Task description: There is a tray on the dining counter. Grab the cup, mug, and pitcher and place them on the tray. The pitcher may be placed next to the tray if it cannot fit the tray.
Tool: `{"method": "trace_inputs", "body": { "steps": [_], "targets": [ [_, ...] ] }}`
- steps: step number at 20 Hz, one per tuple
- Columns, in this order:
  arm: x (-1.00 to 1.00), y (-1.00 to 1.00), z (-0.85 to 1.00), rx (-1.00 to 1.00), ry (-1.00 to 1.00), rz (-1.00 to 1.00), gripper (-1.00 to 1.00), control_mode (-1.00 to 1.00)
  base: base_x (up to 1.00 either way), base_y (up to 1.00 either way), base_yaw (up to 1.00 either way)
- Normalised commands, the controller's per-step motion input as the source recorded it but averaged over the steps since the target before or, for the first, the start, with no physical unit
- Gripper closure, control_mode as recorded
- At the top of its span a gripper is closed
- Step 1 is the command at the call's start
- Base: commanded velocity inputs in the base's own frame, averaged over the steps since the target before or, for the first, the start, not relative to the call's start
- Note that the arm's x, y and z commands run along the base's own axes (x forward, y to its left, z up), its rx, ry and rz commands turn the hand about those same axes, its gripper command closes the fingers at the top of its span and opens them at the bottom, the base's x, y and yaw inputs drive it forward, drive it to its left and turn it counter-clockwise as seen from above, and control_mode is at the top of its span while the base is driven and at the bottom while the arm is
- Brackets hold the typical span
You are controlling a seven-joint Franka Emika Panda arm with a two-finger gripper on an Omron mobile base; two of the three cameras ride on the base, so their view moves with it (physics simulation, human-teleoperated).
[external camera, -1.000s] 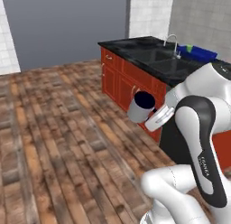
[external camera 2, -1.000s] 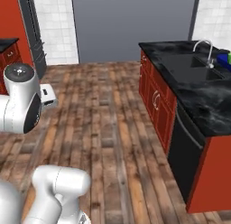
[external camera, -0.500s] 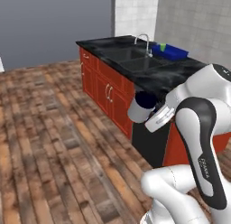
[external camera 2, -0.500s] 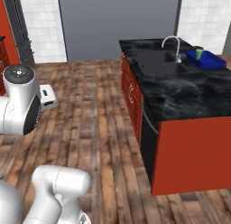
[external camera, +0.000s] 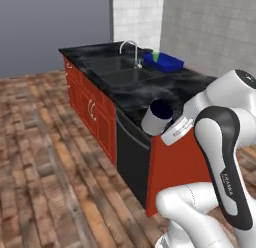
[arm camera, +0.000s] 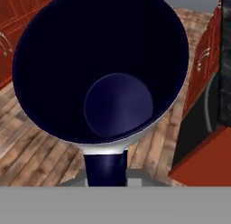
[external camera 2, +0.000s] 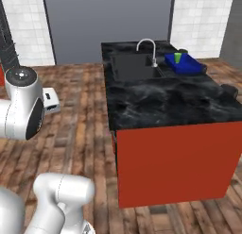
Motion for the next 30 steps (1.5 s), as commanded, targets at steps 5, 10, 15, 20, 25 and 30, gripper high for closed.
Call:
{"method": "trace_inputs", "body": {
  "steps": [5, 10, 15, 20, 25, 30],
  "targets": [
    [0.00, 0.00, 0.00, 0.00, 0.00, 0.00, 1.00, 1.00, 0.30, -1.00, 0.00],
    [0.00, 0.00, 0.00, 0.00, 0.00, 0.00, 1.00, 1.00, 0.35, -1.00, 0.00],
    [0.00, 0.00, 0.00, 0.00, 0.00, 0.00, 1.00, 1.00, 0.45, -1.00, 0.00],
    [0.00, 0.00, 0.00, 0.00, 0.00, 0.00, 1.00, 1.00, 0.49, -1.00, 0.00],
    [0.00, 0.00, 0.00, 0.00, 0.00, 0.00, 1.00, 1.00, 0.58, -1.00, 0.01],
    [0.00, 0.00, 0.00, 0.00, 0.00, 0.00, 1.00, 1.00, 0.76, -1.00, 0.03]
  ]
}}
